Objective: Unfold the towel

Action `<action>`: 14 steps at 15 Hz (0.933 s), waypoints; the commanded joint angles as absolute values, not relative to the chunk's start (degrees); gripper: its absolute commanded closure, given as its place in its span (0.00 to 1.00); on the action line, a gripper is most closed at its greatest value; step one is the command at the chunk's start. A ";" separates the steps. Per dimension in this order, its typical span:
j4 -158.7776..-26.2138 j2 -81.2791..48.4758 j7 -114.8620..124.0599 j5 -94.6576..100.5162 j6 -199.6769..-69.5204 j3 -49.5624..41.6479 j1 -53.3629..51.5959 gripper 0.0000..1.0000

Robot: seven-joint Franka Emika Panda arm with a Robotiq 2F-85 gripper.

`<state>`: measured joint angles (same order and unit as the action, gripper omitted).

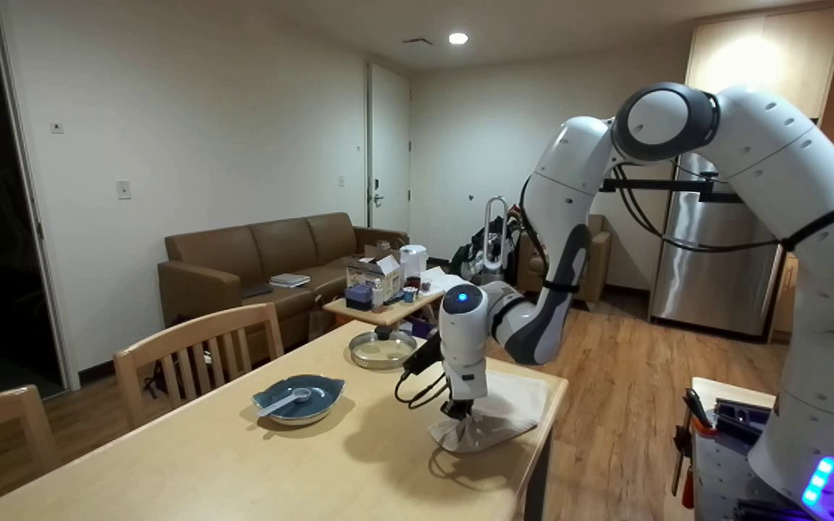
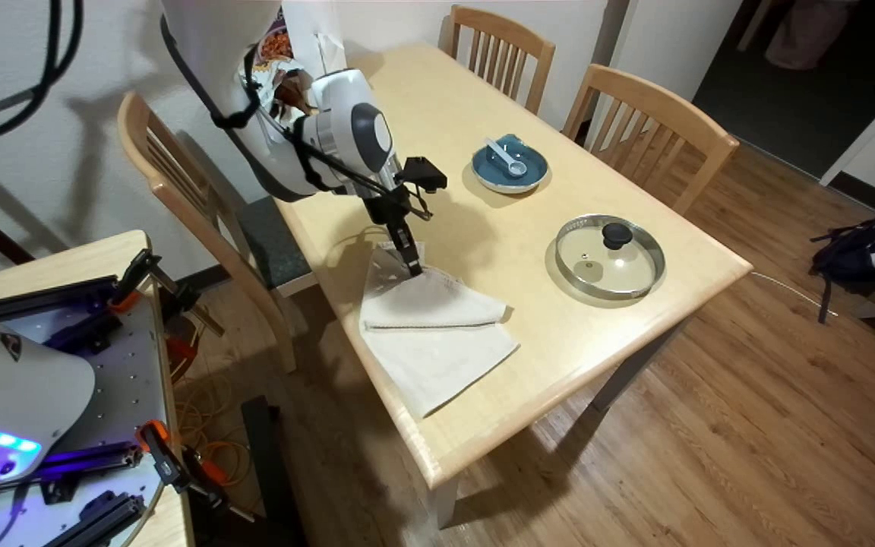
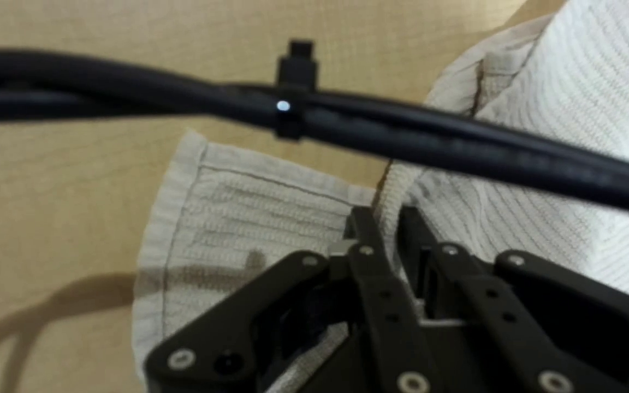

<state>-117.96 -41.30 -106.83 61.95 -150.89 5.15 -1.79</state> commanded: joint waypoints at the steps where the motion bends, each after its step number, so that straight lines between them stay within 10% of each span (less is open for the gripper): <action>1: -118.25 -39.55 -96.53 63.26 -151.31 3.20 -3.94 0.51; 9: -125.52 -32.59 -72.99 61.44 -151.79 2.33 -2.85 0.02; 14: -125.83 -33.57 -66.69 62.09 -150.41 1.34 -1.52 0.00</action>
